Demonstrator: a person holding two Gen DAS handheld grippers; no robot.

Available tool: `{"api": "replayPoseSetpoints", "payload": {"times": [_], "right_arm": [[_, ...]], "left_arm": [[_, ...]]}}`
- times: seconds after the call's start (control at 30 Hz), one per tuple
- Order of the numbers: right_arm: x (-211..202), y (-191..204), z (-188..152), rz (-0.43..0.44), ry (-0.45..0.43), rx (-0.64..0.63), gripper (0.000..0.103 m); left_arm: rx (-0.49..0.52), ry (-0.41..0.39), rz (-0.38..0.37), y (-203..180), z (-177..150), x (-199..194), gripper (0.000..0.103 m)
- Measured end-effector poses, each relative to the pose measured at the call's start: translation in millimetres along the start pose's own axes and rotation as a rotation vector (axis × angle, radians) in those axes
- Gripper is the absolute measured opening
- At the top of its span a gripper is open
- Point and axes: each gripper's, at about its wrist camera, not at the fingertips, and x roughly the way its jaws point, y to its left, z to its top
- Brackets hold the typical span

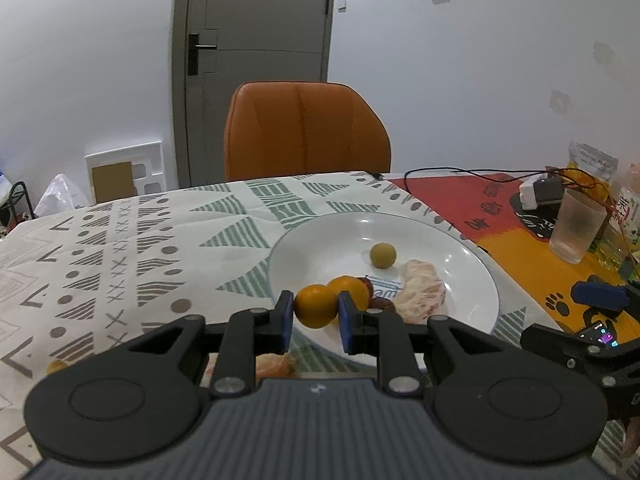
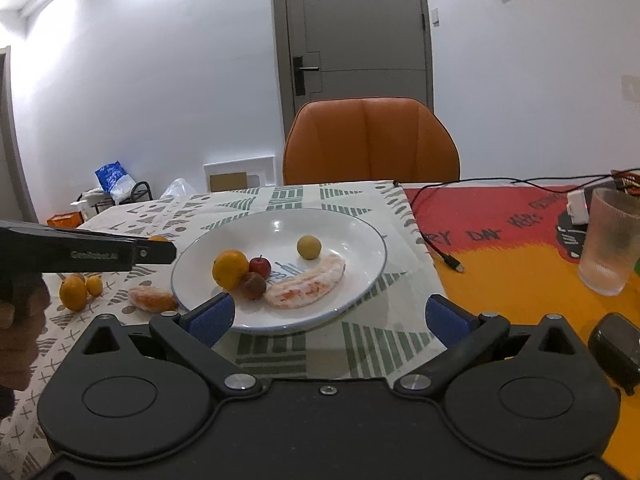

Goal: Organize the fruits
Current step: 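Lower the small orange into the bowl and open the left tool, then move both open tools back from the bowl toward the remaining fruit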

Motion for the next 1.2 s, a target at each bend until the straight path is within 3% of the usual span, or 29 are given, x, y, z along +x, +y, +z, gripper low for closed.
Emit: {"api": "replayPoseSetpoints", "payload": {"times": [0.73, 0.93, 1.2], "right_arm": [[-6, -8, -1, 0.059, -0.017, 0.046, 0.103], [-4, -5, 1, 0.070, -0.025, 0.054, 0.103], [4, 12, 3, 0.103, -0.016, 0.033, 0.103]], "left_arm": [[0.052, 0.026, -0.005, -26, 6, 31, 0.023], [0.045, 0.051, 0.007, -19, 5, 29, 0.029], [0.020, 0.038, 0.074, 8, 0, 6, 0.054]]}}
